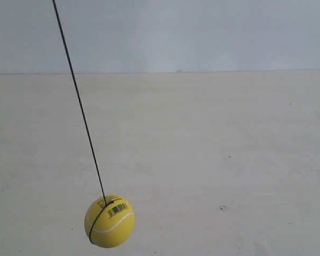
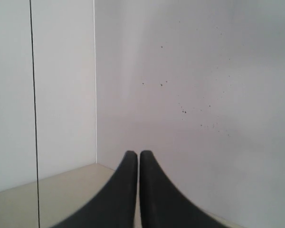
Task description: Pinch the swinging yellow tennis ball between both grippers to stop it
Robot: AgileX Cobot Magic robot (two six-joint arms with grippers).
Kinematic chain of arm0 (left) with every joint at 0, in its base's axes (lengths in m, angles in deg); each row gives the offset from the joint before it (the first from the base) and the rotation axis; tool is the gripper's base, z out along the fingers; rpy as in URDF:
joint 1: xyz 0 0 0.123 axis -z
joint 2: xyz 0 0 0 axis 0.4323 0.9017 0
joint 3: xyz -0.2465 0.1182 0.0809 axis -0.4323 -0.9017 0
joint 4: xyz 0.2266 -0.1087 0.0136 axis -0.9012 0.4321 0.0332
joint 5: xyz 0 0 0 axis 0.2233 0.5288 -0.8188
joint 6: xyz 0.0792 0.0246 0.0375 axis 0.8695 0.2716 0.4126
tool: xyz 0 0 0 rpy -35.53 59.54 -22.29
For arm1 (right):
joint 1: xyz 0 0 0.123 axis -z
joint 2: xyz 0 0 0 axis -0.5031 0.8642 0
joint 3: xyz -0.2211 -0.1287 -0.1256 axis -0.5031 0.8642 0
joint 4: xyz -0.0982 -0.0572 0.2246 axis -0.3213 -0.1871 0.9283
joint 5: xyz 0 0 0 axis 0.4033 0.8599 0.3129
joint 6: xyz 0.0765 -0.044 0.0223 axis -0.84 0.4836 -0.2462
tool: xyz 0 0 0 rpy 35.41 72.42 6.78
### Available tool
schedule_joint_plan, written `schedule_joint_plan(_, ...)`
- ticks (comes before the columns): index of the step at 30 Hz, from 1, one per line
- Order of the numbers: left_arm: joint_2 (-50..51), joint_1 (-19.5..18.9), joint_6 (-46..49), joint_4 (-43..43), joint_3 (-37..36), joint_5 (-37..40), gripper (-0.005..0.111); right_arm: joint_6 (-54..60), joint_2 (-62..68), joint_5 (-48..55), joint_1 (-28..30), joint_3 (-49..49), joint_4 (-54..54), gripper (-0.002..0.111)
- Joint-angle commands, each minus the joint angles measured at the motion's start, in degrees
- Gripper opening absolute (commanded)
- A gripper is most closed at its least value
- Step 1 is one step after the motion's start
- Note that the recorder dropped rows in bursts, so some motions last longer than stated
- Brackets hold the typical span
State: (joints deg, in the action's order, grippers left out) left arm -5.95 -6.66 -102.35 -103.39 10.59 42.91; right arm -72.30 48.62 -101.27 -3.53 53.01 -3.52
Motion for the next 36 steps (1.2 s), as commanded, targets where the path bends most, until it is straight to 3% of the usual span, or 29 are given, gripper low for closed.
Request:
schedule_joint_plan(1,-2.4,-3.8,11.5,17.9,-0.3,10.1,0.005,-0.1,-0.3,-0.2,0.0,-0.1,0.2,0.000)
schedule_joint_plan(5,-2.7,-10.1,37.5,40.5,-0.3,15.5,0.005,-0.1,-0.3,-0.2,0.0,-0.1,0.2,0.000)
schedule_joint_plan(13,-2.7,-17.0,54.8,51.9,-1.5,17.6,0.005,-0.1,-0.3,-0.2,0.0,-0.1,0.2,0.000)
schedule_joint_plan(24,-2.7,-23.3,60.2,52.0,-8.9,17.1,0.005,-0.1,-0.3,-0.2,0.0,-0.1,0.2,0.000)
schedule_joint_plan(36,-2.7,-24.6,60.3,51.4,-12.4,19.6,0.005,-0.1,-0.3,0.0,0.0,-0.1,0.2,0.000)
